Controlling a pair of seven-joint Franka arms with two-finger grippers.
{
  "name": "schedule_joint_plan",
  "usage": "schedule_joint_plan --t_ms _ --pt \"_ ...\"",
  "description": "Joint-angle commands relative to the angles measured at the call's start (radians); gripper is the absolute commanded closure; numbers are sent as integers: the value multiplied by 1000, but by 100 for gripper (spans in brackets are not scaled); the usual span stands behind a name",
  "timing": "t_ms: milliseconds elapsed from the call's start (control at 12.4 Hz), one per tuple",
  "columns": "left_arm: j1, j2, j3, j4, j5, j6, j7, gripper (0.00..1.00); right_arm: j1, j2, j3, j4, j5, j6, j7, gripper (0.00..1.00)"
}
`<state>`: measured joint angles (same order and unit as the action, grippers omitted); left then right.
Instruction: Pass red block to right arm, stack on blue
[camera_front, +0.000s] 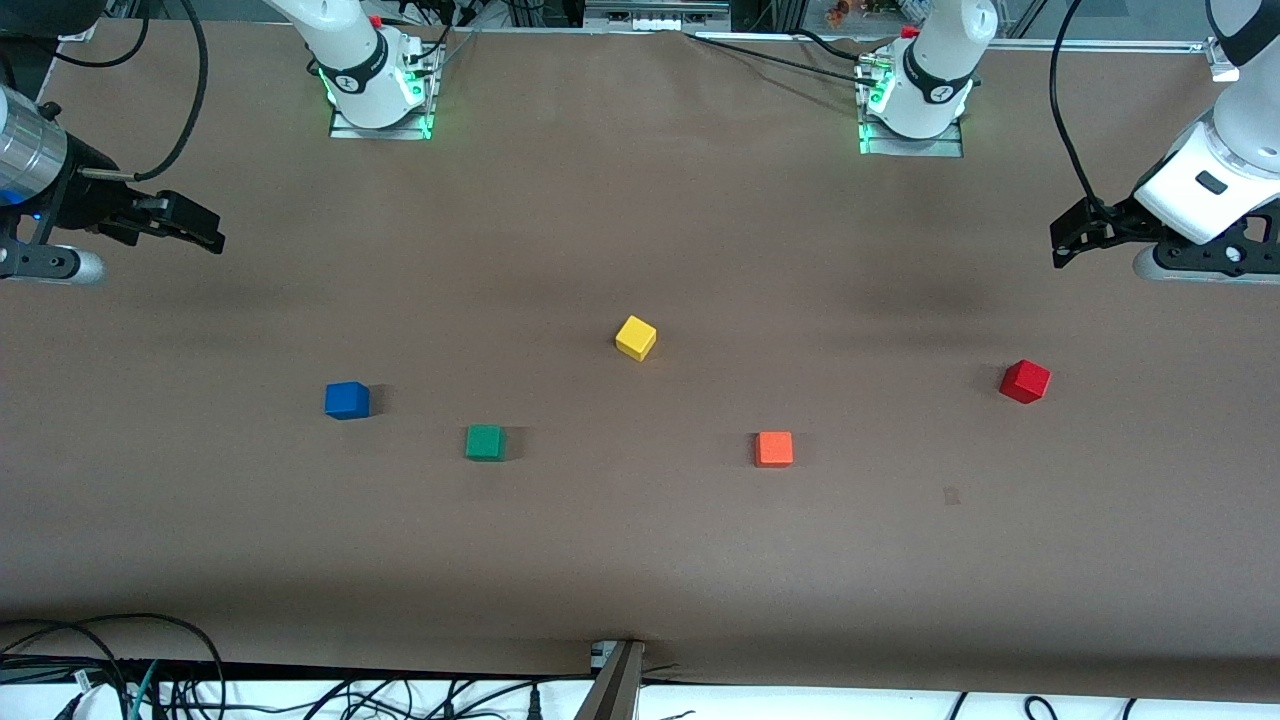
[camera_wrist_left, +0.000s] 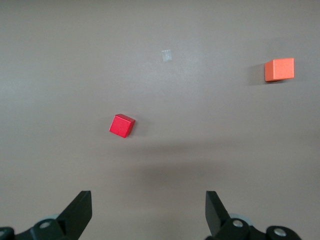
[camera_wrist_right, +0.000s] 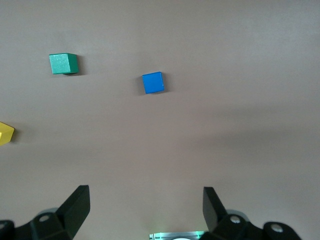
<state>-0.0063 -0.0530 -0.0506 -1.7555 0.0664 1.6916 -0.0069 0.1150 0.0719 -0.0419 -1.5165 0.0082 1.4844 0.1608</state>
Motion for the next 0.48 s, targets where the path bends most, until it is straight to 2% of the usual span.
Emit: schedule_joint_plan --t_ms 0,402 --pt "-4 -21 3 -15 12 -4 -13 0 -3 8 0 21 -1 -13 -3 0" --pt "-4 -18 0 -13 9 -10 -16 0 -3 8 0 21 -1 -13 -1 0"
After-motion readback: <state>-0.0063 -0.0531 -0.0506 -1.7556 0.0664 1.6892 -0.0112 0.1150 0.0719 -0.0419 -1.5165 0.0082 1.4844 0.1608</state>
